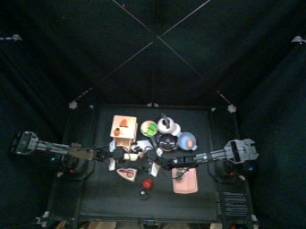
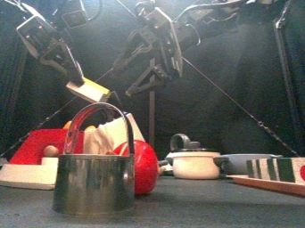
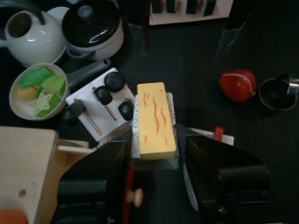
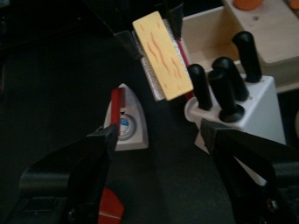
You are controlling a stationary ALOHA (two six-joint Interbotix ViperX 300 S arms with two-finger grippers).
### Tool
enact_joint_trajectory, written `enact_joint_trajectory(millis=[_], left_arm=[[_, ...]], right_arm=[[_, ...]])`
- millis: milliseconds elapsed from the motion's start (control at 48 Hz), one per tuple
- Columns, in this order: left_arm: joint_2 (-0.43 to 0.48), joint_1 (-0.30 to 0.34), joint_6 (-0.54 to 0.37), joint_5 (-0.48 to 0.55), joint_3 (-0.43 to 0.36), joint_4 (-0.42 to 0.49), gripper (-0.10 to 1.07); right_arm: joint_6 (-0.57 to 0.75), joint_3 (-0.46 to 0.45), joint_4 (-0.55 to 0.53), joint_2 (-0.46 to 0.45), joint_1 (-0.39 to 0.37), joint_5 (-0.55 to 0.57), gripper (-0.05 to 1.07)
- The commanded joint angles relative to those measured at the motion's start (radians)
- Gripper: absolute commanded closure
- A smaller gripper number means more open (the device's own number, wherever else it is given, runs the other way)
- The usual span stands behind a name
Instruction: Place egg sushi in drawer
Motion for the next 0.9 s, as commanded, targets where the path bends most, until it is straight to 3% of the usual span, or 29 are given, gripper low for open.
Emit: enact_joint_trajectory(millis=[0, 188, 583, 875], left_arm=[[-0.048, 0.015, 0.002, -0.026, 0.014, 0.005, 0.26], [-0.117, 0.012, 0.005, -0.074, 0.054, 0.005, 0.26], [-0.192, 0.060, 0.005, -0.052, 0.123, 0.015, 0.26], [-0.178, 0.207, 0.005, -0.071, 0.143, 0.067, 0.26]], right_arm=[[0.000, -0.009, -0.005, -0.057, -0.017, -0.006, 0.00], [0.000, -0.008, -0.012, -0.058, -0.023, -0.008, 0.00], [0.002, 0.008, -0.040, -0.101, -0.049, -0.008, 0.00], [0.000, 0.011, -0.041, -0.103, -0.075, -0.008, 0.00]])
